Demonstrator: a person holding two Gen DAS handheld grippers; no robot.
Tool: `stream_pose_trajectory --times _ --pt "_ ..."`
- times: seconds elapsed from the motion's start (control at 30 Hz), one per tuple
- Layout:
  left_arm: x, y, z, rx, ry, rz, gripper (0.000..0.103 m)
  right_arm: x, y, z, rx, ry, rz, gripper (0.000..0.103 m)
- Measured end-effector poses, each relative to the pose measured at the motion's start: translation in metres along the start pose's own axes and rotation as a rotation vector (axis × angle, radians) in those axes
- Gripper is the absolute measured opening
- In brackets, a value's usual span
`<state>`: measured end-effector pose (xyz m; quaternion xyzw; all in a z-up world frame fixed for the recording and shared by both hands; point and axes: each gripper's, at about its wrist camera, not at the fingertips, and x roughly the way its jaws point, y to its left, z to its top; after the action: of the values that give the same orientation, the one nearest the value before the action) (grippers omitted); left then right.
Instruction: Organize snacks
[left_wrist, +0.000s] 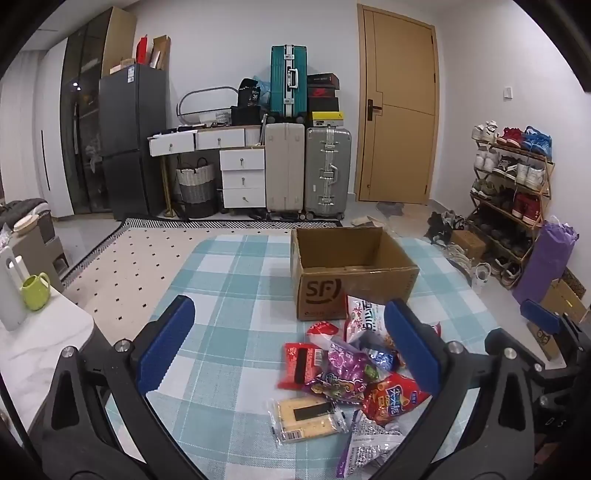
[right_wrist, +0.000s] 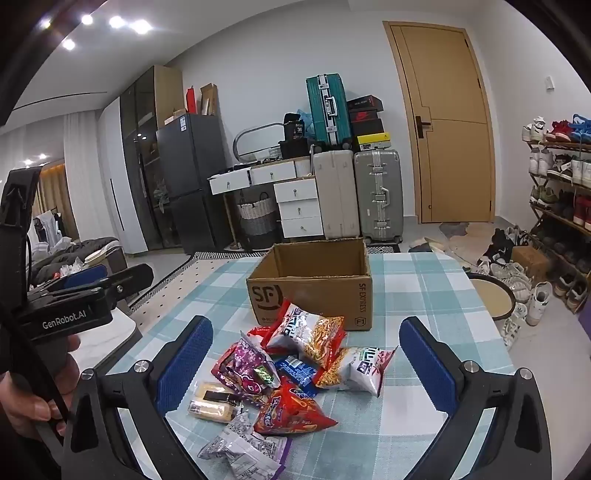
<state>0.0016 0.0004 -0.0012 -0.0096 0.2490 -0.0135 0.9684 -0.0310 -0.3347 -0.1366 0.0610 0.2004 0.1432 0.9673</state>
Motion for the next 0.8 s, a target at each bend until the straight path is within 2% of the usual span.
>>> stream_pose_trajectory --times 0.07,0.1,0.2,0.33,0.8 --pt "0.001 0.001 0.0 -0.008 0.003 -0.003 0.102 0.001 0.0 0.0 -0.004 0.01 -0.001 0.103" --pt "-0.001 -0.001 0.001 -0.007 -0.019 0.025 0.102 0.001 0.001 0.0 -0.003 0.011 -0.001 0.103" --pt "-0.009 0.003 -0.001 -0.025 -0.062 0.028 0.102 0.002 0.002 0.001 -0.004 0.011 0.005 0.103" --pt "-0.01 0.003 -0.002 -0.018 -0.072 0.024 0.102 0.001 0.003 0.001 0.008 0.001 0.009 0.103" --pt "-0.009 0.001 -0.005 -0.004 -0.046 0.023 0.102 -0.004 0.001 -0.001 0.018 -0.008 0.01 0.103"
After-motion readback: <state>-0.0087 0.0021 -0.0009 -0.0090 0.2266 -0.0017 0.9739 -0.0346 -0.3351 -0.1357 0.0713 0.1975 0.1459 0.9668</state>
